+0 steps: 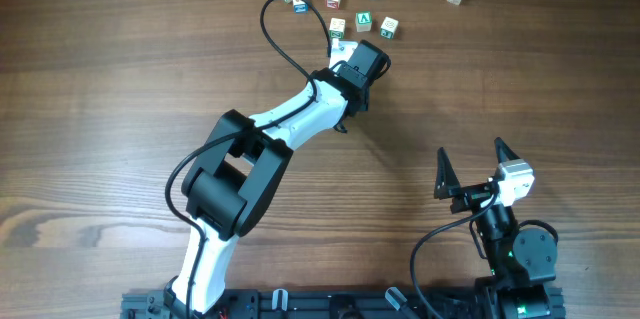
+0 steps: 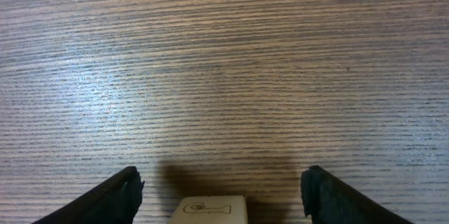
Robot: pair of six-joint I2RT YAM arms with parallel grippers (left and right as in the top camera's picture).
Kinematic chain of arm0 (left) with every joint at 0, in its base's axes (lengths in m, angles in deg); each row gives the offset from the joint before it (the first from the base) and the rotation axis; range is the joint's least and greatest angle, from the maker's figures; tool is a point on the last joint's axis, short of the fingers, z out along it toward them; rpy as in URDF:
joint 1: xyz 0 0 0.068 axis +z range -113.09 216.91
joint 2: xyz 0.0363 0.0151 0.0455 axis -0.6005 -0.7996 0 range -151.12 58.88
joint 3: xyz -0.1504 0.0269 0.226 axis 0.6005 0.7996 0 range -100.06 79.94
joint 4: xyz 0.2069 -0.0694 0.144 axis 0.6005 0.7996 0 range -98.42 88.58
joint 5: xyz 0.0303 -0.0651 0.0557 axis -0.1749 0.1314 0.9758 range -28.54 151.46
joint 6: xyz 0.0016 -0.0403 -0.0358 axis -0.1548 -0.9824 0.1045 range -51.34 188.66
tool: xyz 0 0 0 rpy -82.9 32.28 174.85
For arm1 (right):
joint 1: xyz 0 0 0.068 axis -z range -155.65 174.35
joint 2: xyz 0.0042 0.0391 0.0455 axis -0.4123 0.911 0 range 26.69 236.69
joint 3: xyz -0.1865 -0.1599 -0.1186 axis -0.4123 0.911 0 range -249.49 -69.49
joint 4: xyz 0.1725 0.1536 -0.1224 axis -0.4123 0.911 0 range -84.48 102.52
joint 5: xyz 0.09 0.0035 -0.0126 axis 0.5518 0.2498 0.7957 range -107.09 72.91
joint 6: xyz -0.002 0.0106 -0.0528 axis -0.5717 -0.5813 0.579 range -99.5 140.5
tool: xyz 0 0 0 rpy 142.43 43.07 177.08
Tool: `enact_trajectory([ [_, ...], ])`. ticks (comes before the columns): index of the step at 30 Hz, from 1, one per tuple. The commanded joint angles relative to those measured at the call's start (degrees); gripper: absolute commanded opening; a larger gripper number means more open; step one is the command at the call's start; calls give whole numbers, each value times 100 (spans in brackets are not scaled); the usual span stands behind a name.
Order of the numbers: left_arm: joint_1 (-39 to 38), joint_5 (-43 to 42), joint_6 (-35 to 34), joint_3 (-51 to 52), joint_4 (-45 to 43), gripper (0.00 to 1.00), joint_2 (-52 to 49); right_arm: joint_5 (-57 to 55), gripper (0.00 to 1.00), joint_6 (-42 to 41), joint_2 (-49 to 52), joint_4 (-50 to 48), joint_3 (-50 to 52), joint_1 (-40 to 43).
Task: Form a tower
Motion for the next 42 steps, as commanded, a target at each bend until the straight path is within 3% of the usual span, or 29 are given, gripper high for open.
enact_trajectory([
  [1,118,17,55,35,76,87,667,50,100,79,-15,-20,7,24],
  [2,155,68,52,35,155,100,859,52,100,79,-15,-22,7,24],
  [10,647,146,-90,35,1727,100,3027,52,100,79,-15,-20,7,24],
  [24,841,439,-1375,37,5031,100,6599,52,100,79,-15,-22,7,24],
  [31,841,448,-1375,37,5941,100,7882,50,100,76,-15,-20,7,24],
  [35,841,448,-1375,37,6349,100,8098,59,100,118,-15,-26,7,24],
  [37,841,446,-1377,70,6634,100,8089,133,100,-501,-15,-28,7,24],
  [42,841,444,-1377,562,6806,100,8091,160,100,-3515,-15,-28,7,24],
])
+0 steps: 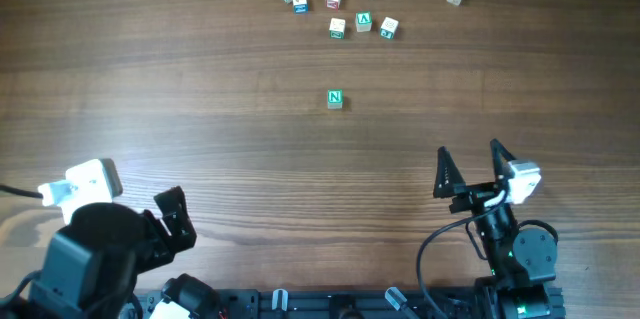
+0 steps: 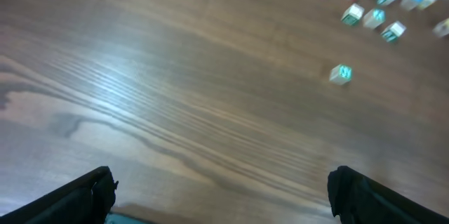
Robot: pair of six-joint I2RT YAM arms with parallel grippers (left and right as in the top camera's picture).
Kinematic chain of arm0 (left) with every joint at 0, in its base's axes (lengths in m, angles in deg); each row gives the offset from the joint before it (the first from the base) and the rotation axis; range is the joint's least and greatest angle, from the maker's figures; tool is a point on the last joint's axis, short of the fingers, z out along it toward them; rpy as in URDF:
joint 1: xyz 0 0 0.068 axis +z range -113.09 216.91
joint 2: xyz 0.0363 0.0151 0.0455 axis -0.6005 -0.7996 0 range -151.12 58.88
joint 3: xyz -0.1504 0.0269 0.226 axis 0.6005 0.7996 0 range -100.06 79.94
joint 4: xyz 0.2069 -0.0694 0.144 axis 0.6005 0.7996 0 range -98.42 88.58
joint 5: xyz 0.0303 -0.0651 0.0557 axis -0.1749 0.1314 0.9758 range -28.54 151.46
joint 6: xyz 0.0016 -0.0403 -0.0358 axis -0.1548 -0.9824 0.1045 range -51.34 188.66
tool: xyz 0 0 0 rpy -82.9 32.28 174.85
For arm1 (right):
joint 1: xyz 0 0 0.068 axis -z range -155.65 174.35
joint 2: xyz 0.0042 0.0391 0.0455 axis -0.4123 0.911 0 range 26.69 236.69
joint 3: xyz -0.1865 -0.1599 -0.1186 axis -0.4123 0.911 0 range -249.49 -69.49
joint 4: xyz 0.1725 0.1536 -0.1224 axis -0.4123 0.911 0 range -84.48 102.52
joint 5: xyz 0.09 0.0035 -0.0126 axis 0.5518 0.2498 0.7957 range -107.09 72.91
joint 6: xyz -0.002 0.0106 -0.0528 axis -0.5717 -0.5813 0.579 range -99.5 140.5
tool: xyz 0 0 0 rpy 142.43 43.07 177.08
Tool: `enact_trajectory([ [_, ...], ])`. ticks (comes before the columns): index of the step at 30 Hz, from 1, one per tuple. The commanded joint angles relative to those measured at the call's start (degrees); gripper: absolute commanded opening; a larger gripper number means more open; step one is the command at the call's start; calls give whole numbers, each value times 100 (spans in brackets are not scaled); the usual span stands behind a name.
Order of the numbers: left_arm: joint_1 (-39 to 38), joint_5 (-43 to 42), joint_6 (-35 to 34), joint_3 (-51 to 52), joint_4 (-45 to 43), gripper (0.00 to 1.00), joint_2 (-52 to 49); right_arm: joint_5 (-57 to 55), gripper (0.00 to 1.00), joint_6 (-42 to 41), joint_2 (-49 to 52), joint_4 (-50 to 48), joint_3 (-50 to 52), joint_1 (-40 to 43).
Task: Form a tower
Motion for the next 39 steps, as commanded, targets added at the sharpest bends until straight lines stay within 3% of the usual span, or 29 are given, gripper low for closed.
enact_trajectory([
  [1,26,114,-76,505,26,100,-11,96,100,-2583,-15,-31,7,24],
  [5,26,-70,-291,1119,-157,100,-13,81,100,-3526,-15,-31,7,24],
  [10,26,-90,-289,1191,-149,100,-15,-166,100,-4433,-15,-13,7,24],
  [16,26,-83,-289,1193,-216,100,-15,214,100,-4472,0,-39,7,24],
  [22,26,-83,-289,1193,-382,100,-17,872,100,-2793,20,-136,-7,24],
  [29,26,-83,-289,1193,-382,100,-17,713,100,-1921,925,-92,-599,24],
  [33,26,-83,-289,1193,-385,100,-17,702,100,-1495,2081,197,-1725,24],
  [39,26,-83,-289,1193,-385,100,-17,702,100,-721,4229,1993,-4105,22],
])
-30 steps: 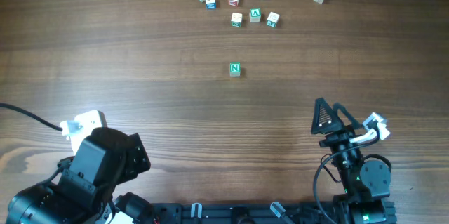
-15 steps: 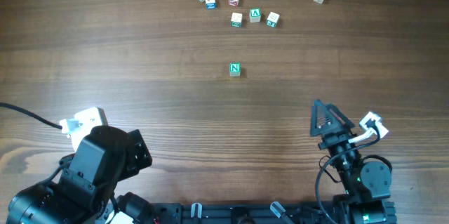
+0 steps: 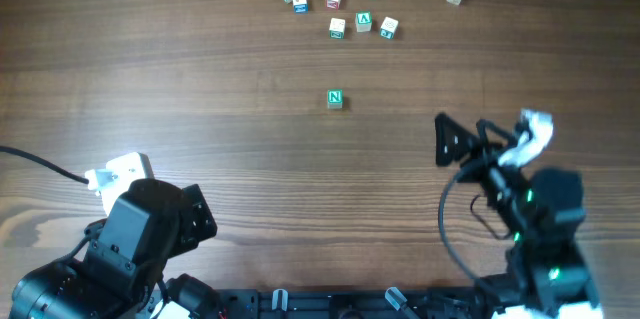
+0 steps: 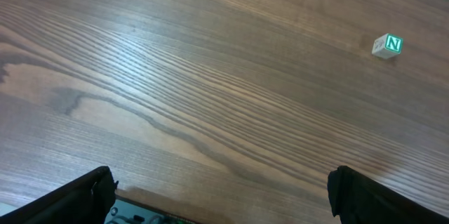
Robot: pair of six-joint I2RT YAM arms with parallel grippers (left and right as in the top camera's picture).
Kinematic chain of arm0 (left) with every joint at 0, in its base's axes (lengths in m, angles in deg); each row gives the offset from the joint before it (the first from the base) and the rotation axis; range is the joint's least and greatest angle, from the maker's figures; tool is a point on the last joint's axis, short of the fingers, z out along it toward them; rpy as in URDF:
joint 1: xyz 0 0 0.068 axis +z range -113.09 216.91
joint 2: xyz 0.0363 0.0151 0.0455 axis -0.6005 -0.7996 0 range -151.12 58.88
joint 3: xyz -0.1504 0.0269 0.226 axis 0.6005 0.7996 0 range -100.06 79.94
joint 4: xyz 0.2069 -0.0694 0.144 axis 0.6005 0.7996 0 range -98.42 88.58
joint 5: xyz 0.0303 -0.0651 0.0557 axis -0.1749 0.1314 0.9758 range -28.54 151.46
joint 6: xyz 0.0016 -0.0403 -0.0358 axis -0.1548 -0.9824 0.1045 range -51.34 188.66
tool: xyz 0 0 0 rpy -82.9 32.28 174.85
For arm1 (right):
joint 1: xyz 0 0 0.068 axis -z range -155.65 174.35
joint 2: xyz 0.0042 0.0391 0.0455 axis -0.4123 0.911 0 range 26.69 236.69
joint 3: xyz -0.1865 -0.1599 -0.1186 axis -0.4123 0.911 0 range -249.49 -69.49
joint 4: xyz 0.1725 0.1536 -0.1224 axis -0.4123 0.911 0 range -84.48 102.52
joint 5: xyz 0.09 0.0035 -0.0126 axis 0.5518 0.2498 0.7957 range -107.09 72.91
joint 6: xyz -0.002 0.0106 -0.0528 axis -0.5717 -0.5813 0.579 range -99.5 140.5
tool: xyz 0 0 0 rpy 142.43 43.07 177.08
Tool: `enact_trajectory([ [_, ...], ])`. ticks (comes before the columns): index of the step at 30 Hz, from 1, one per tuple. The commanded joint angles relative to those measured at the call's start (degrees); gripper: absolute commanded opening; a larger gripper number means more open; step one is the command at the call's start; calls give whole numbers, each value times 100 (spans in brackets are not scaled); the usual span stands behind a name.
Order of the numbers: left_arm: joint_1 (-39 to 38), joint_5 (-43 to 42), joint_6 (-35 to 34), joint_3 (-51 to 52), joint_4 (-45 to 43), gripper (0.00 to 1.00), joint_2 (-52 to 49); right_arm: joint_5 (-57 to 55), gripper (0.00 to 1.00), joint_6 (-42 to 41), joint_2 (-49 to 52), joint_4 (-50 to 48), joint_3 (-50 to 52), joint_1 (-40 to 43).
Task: Form a tower
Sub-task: 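Reach the right gripper forward to the green A block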
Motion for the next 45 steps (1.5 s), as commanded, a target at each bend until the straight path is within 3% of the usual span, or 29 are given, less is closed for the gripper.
enact_trajectory([
  [1,26,-26,-76,17,-4,100,2,17,100,605,1099,855,-1281,24],
  [5,26,-26,-76,17,-2,100,2,450,99,555,2107,1545,-2157,24],
  [9,26,-26,-76,17,-4,100,2,516,100,564,2835,1165,-2164,17],
  [13,26,-26,-76,17,-2,100,2,999,100,1163,3615,267,-2203,13],
  [17,26,-26,-76,17,-4,100,2,997,99,1263,4612,358,-2822,-42],
  [25,26,-26,-76,17,-4,100,2,-83,98,1690,6199,367,-4168,-479],
  [36,26,-26,-76,17,-4,100,2,-706,92,1860,8218,-1718,-4953,-837],
  [42,26,-26,-76,17,-4,100,2,-686,85,2076,9398,-1292,-6579,-968],
  [45,26,-26,-76,17,-2,100,2,-706,79,2011,9742,-1270,-6817,-1051],
])
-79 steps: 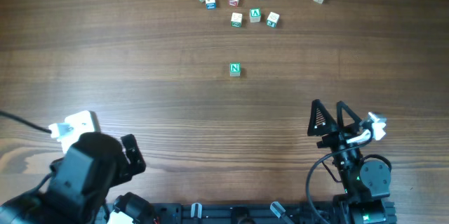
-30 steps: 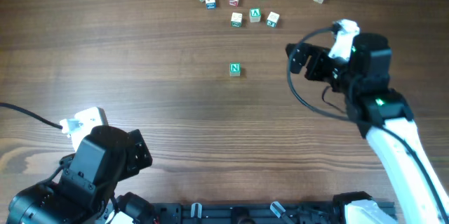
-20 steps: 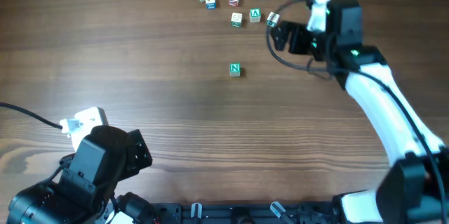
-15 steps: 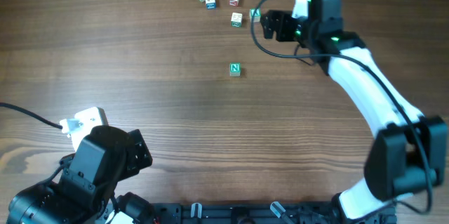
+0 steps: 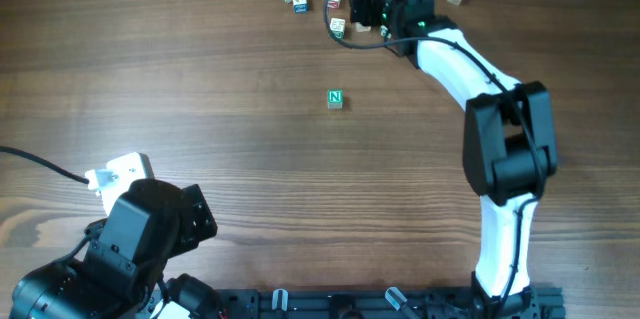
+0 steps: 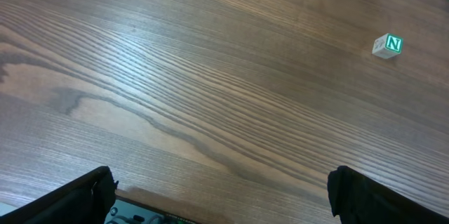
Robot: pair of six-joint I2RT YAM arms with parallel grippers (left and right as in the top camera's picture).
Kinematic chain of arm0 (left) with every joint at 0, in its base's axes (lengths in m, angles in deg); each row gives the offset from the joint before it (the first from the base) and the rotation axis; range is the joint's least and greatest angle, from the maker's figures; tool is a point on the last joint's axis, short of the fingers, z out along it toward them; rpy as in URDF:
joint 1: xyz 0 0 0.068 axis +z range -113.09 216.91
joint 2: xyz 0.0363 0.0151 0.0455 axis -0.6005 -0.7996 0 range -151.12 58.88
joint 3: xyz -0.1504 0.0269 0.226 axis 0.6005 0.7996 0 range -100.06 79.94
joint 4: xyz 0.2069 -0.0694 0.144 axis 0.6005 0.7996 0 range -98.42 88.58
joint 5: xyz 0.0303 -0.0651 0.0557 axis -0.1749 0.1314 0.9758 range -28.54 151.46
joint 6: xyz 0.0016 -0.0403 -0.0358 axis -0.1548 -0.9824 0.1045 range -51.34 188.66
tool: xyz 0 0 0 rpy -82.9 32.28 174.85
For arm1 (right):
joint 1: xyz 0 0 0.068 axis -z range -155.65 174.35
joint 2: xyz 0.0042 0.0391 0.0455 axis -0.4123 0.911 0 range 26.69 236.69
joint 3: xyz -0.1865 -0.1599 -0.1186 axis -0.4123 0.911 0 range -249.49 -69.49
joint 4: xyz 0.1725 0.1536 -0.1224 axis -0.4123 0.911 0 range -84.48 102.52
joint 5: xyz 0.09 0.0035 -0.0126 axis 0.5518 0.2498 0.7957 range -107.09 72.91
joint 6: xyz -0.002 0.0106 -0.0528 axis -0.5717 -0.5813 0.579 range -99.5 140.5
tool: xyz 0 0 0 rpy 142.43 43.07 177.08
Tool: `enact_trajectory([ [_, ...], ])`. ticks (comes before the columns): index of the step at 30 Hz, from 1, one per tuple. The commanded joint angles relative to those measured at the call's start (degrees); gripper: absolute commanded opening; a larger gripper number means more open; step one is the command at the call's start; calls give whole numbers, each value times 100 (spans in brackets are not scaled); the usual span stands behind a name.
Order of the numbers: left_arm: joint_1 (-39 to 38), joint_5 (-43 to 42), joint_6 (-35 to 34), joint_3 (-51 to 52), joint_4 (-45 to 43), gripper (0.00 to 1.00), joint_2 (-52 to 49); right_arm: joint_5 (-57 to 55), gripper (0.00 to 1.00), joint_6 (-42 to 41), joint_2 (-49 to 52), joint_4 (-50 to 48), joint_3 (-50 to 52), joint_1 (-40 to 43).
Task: Form a tower
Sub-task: 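Reach the right gripper forward to the green A block, then close the right gripper on the green A block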
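The green N block (image 5: 335, 100) stands alone at mid-table, and the left wrist view shows it too, as the N block (image 6: 387, 44) far off at the right. Several lettered blocks (image 5: 338, 27) lie scattered at the far edge. My right arm reaches out to that cluster, and the right gripper (image 5: 368, 4) is down among the blocks, hiding some of them. How its jaws stand cannot be made out. My left gripper (image 6: 221, 199) is pulled back at the near left, open wide with nothing between its fingers (image 6: 77, 196).
A yellow block sits apart at the right end of the cluster and two white blocks at its left end. The right arm's white links (image 5: 470, 69) stretch across the right half of the table. The table's front rail (image 6: 140, 213) shows under the left gripper.
My right arm was at the near right and now stretches out to the far cluster of blocks. The left arm and the N block have not moved.
First my left arm reached just short of the cluster with a block between its open fingers, and the right gripper stood open at the near right. Then the left arm was back at the near left and the N block stood alone mid-table. The right arm rose and now reaches the cluster.
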Motion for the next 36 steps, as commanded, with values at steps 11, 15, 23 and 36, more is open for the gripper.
enact_trajectory([
  [11,26,-31,-76,9,2,100,4,-286,70,-334,785,-35,-267,-170],
  [15,26,-31,-76,9,2,100,4,-269,70,-409,931,-46,-267,-173],
  [23,26,-31,-76,9,2,100,4,-531,66,-723,1106,-24,-267,-170],
  [36,26,-31,-76,9,4,100,4,-758,46,-22,1213,44,-258,-155],
])
